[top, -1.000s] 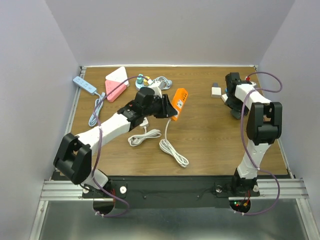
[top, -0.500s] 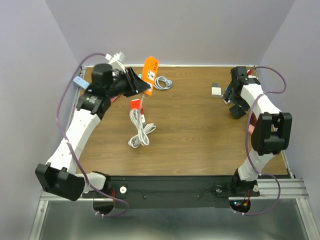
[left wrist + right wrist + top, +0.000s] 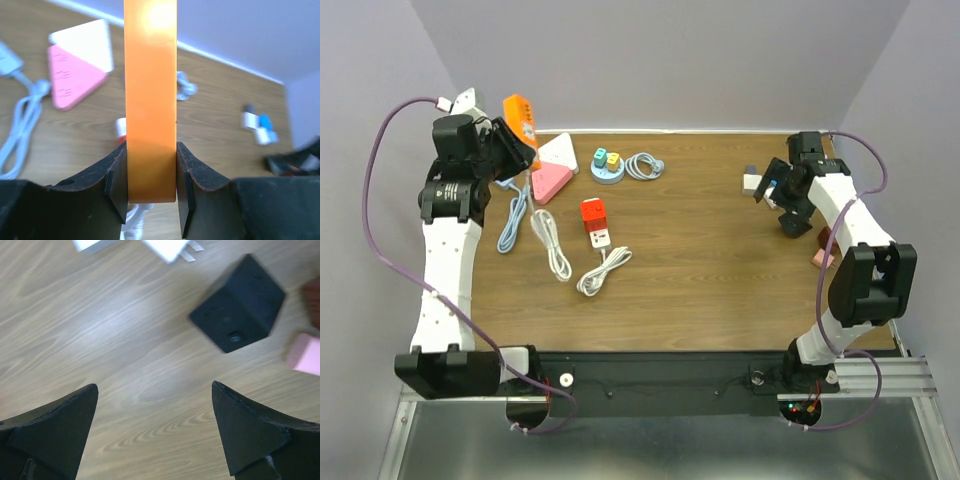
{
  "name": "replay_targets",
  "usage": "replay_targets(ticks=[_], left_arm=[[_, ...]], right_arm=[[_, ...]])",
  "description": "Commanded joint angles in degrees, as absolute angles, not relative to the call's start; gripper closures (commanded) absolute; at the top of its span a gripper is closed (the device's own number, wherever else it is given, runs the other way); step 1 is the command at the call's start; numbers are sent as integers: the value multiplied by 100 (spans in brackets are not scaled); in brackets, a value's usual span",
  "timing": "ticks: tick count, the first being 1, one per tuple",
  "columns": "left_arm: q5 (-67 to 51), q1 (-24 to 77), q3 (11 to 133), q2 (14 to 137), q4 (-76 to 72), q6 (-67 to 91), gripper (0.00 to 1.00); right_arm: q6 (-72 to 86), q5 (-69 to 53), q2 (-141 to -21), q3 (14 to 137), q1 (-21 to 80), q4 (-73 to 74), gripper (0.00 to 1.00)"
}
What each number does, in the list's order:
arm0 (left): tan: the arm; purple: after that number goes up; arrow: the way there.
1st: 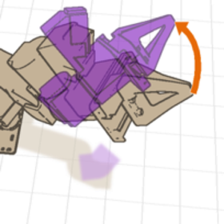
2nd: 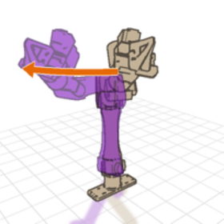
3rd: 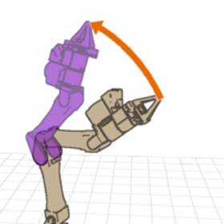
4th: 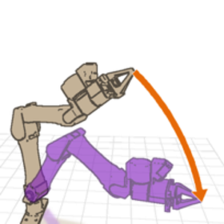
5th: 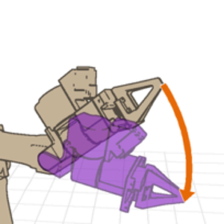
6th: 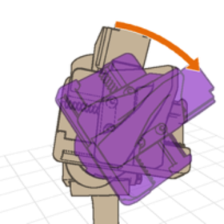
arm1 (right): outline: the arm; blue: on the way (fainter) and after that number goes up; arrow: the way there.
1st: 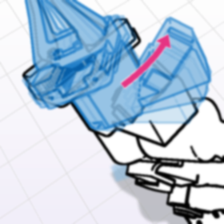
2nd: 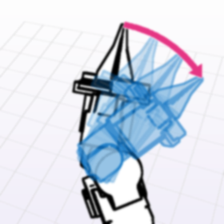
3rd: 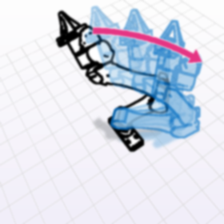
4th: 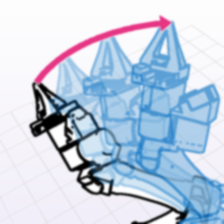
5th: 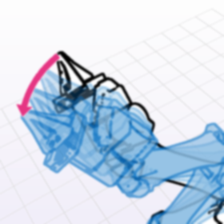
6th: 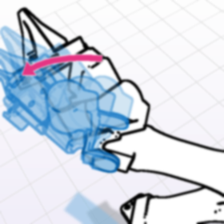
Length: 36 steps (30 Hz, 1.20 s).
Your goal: Pull the plug off the socket
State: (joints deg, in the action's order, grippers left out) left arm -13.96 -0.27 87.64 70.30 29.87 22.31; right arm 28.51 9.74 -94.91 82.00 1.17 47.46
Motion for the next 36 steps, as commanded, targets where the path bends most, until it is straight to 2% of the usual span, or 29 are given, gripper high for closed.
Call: replay_targets(ticks=[1, 6, 10, 20, 21, 22, 23, 25, 27, 28, 29, 31, 32, 36], left_arm=[[-485, -387, 8596, 7530, 2654, 1513, 100], [-264, -509, 8070, 8103, 2234, 1161, 100], [-790, -747, 7778, 8717, 1811, 1072, 100], [-1133, -1019, 8331, 10299, 1301, 993, 100], [-1160, -1028, 8445, 10370, 1318, 993, 95], [-1151, -1020, 8516, 10432, 1362, 1002, 73], [-1125, -1028, 8534, 10476, 1397, 1054, 60], [-1002, -1028, 8456, 10424, 1371, 1090, 42], [-915, -1028, 8219, 10222, 1240, 1133, 29], [-879, -1028, 8157, 10161, 1222, 1151, 28], [-827, -1028, 8113, 10047, 1213, 1160, 20], [-800, -1028, 7981, 9932, 1204, 1186, 15], [-765, -1020, 7946, 9810, 1222, 1221, 5], [-484, -1028, 7727, 9380, 1354, 1415, 4]], right_arm=[[2576, -200, -8886, 8340, 377, 4439, 0], [2163, -1150, -8824, 8543, 1122, 4403, 0], [2013, -1266, -9122, 8762, 1880, 4395, 0], [2180, -985, -10438, 9982, 3471, 4043, 0], [2180, -923, -10581, 10167, 3576, 4052, 0], [2180, -897, -10756, 10326, 3734, 4052, 0], [2171, -879, -11028, 10614, 3814, 4052, 0], [2118, -643, -11328, 10915, 4042, 4095, 0], [2057, -475, -11713, 11328, 4200, 4148, 0], [2057, -466, -11829, 11486, 4236, 4166, 0], [2065, -457, -11961, 11609, 4262, 4175, 0], [2074, -177, -12267, 11961, 4368, 4175, 0], [2057, -97, -12374, 12092, 4403, 4175, 0], [2004, -35, -12919, 12839, 4561, 4175, 0]])
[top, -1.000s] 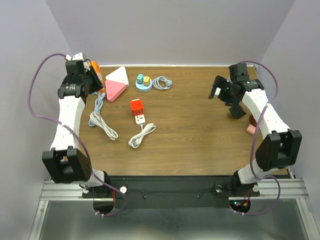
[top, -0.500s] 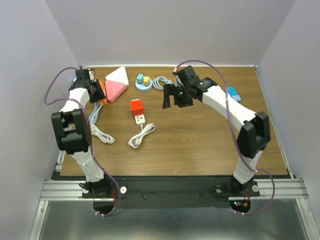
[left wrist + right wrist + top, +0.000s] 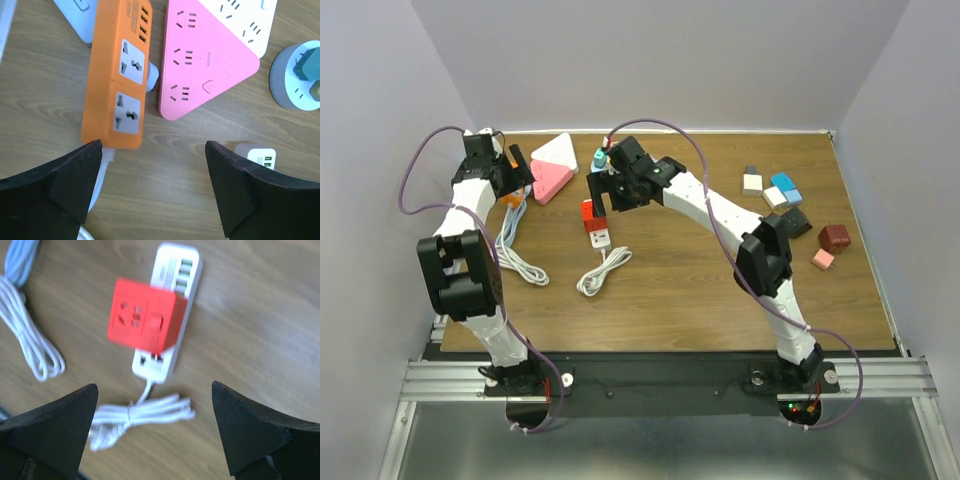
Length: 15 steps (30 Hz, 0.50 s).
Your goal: Pull the plug off the socket
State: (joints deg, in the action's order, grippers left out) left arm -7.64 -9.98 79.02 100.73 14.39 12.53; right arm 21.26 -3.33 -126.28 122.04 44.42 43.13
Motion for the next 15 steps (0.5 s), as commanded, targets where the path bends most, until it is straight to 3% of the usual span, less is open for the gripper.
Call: replay_targets(ticks=[1, 15], left_arm=[[-492, -1028, 7665, 9256, 1354, 1502, 4], [-1906, -1020, 5961, 6727, 932, 2284, 4]], right_arm=[[1987, 261, -13024, 13111, 4657, 4175, 0], [2197, 1255, -14000, 13921, 5123, 4078, 0]])
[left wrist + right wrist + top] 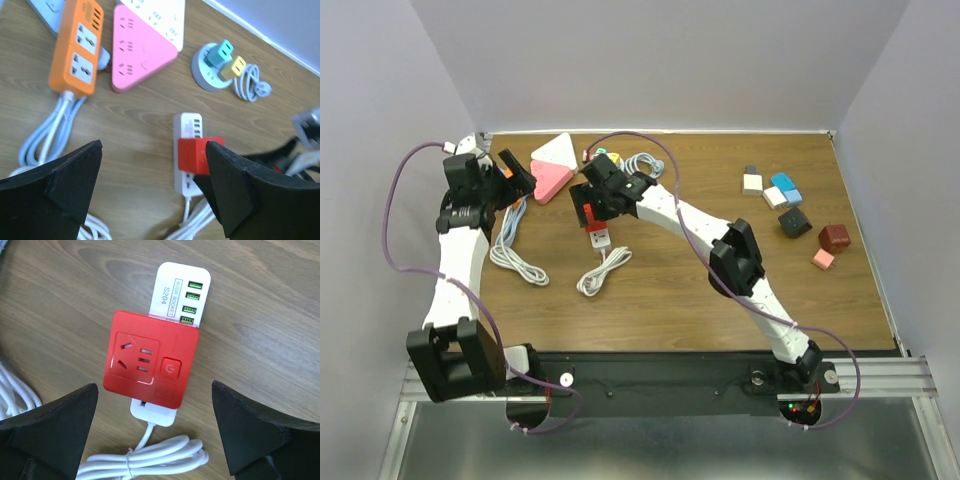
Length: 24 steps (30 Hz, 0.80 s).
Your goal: Pull the plug off the socket
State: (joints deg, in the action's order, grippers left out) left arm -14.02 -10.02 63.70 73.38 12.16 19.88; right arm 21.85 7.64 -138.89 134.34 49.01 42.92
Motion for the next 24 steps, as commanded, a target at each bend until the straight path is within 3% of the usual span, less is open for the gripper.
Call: replay_targets(ticks=[1, 10, 13, 14, 16, 17, 20, 24], left_arm=[[-1986, -1020, 5872, 6602, 906, 2320, 4], [-2425, -1011, 5019, 5986, 879, 2382, 4], [-2522, -1002, 4861, 5924, 853, 2399, 4], [-2531, -1002, 4834, 5915, 844, 2391, 4], [-2575, -993, 4782, 5915, 844, 2399, 4], [-2593, -984, 4773, 5915, 844, 2399, 4], [-2759, -923, 4729, 5941, 844, 2347, 6], [-2883, -599, 4632, 6012, 782, 2276, 7]], right_arm=[[2223, 1300, -14097, 13965, 5133, 4078, 0], [2452, 1669, -14633, 14141, 5142, 4078, 2], [2496, 1792, -14748, 14256, 5150, 4052, 18], [2505, 1845, -14757, 14291, 5142, 4034, 34], [2531, 2047, -14748, 14309, 5142, 3938, 52], [2531, 2109, -14748, 14317, 5133, 3911, 70], [2610, 2189, -14547, 14195, 5089, 3902, 99], [3398, 1847, -13783, 13195, 4835, 3894, 100]])
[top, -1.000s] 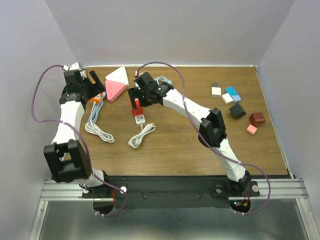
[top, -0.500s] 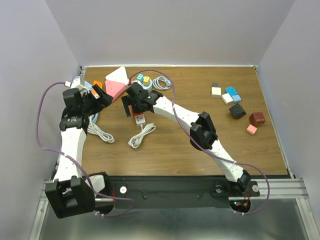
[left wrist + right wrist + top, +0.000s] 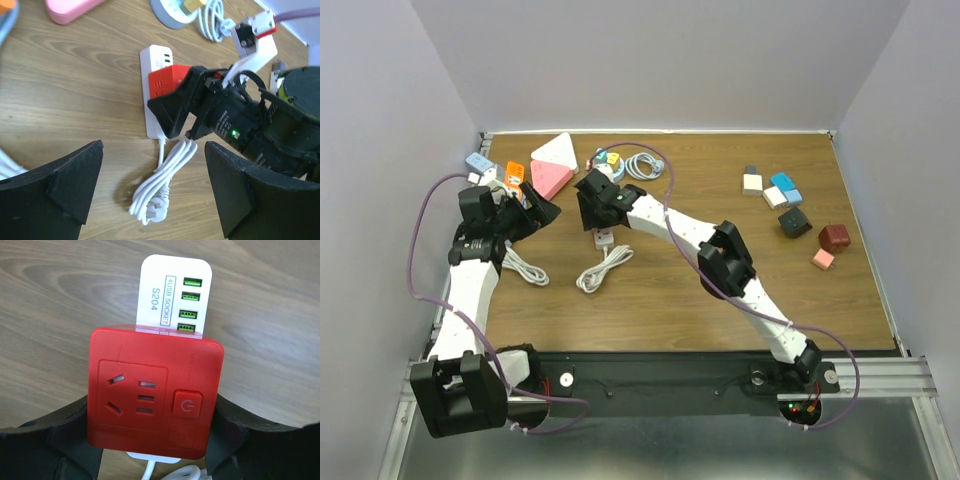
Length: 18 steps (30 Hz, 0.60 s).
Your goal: Pull the plug off the socket
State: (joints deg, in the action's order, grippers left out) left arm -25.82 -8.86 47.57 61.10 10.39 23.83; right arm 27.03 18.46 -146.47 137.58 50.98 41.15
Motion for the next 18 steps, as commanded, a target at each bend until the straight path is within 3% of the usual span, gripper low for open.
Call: replay_targets(ticks=[1, 8, 11, 18], left_arm=[[-2874, -302, 4580, 6020, 739, 2276, 7], [-2637, 948, 4158, 6187, 36, 2645, 7], [-2619, 1203, 4034, 6397, -289, 2751, 7], [-2365, 2291, 4201, 7232, -1000, 2988, 5]], right_arm=[[3541, 1759, -13564, 12940, 4721, 3894, 100], [4692, 634, -11885, 10804, 4044, 3595, 100], [4957, 484, -11164, 9716, 3832, 3375, 100], [5597, 404, -10038, 8421, 3735, 2998, 100]])
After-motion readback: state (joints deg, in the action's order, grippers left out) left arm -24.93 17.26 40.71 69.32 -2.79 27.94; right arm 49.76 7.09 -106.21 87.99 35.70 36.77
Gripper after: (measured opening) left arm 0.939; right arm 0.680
